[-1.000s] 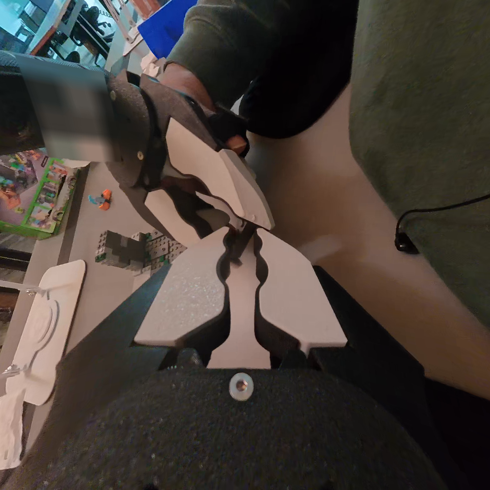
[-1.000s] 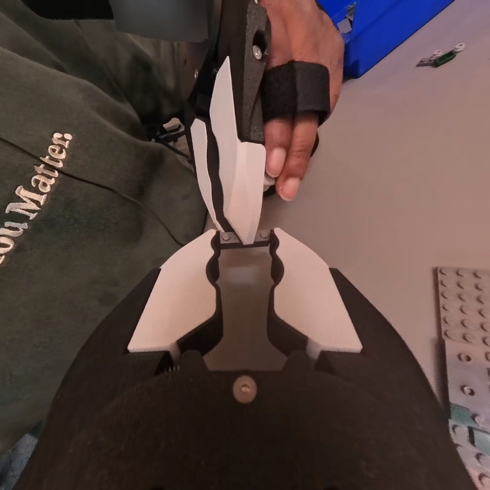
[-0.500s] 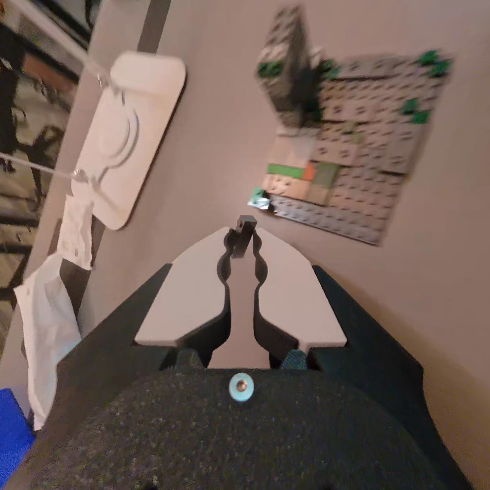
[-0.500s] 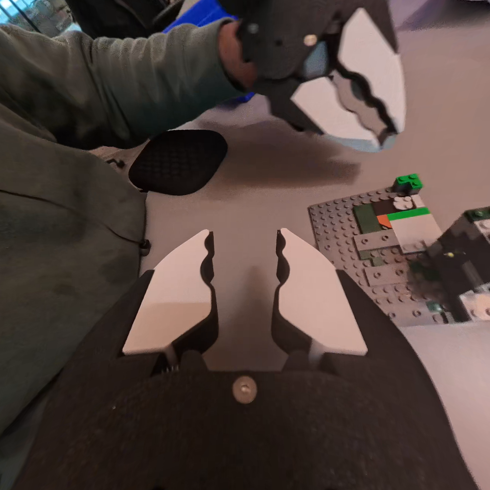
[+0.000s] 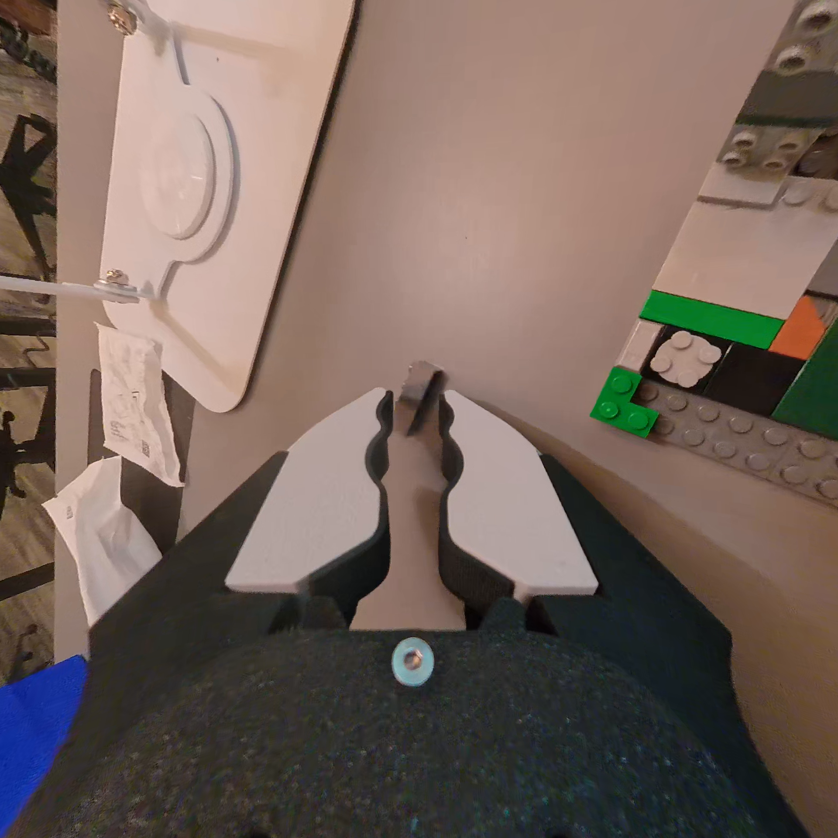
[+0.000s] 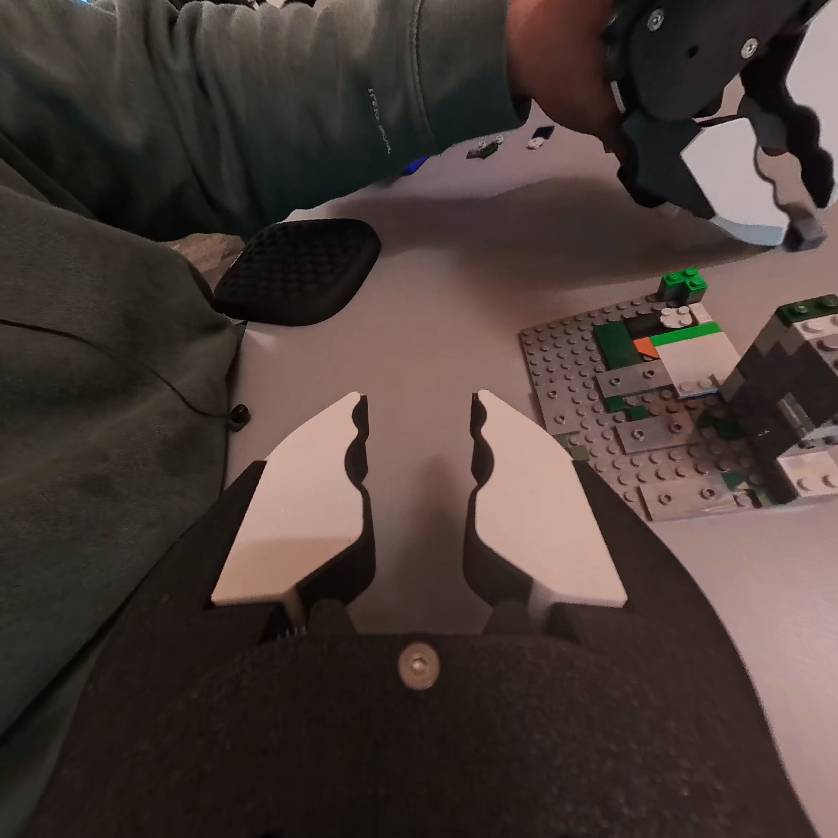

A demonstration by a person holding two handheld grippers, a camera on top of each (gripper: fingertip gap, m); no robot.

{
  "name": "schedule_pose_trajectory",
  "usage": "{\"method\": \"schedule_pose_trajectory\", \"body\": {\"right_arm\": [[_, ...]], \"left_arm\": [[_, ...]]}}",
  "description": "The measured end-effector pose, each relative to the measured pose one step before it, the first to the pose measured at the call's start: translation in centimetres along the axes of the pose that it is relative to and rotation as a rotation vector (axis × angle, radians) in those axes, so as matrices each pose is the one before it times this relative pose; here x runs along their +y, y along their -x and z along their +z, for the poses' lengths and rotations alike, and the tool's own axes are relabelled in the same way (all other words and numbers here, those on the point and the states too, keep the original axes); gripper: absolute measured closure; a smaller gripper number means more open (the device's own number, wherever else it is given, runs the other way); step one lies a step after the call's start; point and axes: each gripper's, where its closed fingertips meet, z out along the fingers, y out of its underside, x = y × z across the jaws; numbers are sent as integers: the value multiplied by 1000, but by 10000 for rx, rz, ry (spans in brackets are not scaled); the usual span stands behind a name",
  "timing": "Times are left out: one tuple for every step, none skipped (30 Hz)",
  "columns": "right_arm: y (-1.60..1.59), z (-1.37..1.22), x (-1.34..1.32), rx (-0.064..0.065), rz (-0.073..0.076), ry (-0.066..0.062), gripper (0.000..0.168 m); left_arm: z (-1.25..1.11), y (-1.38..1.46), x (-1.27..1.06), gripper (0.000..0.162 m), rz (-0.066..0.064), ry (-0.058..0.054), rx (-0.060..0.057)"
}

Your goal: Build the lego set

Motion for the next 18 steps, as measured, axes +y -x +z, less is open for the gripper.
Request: {"method": "schedule_pose_trajectory", "body": {"right_arm": [[17,41,47,-17,-6,9,125],[34,50,43,-23,3,9,125],[20,52,38,-18,6,8,126],[17,52,36,-7,3,13,126],[25,43,23,-4,-4,13,126],[42,20,14,-4,-10,7,126],[34,13,-3,0,-15,-2,126],[30,6,-19,4,-15,-10,126],[5,32,-20,0,-2,-7,126],[4,54,-8,-11,7,1,126],[20,78,-13,-18,8,5,126],[47,112,14,-25,5,19,126],[81,125,20,-33,-12,31,127],[100,145,35,-27,-33,39,127],[91,135,39,-14,-39,47,127],[96,125,52,-17,-41,42,127],[93,124,37,-20,-34,31,127],[75,96,50,-12,-18,26,127]], "left_arm": [[-125,-139,18,141,-69,-4,148],[-158,-148,2,137,-72,-26,162],[-167,-33,51,136,-59,-7,68],[-208,91,63,136,-27,-13,-29],[-286,39,30,137,-44,-56,2],[-353,-25,-2,138,-101,-77,43],[-419,-31,-33,138,-114,-111,49],[-407,15,18,139,-80,-94,21],[-364,102,146,141,-59,-28,-26],[-293,148,216,141,-31,5,-46],[-254,172,272,142,-39,29,-37],[-218,168,253,143,-97,19,-6],[-159,173,168,143,-135,-30,31],[-118,147,88,144,-171,-71,78],[-39,161,-23,144,-218,-122,110],[47,229,-93,144,-265,-148,99],[155,206,-173,145,-318,-183,149],[275,180,-230,146,-362,-203,174]]}}
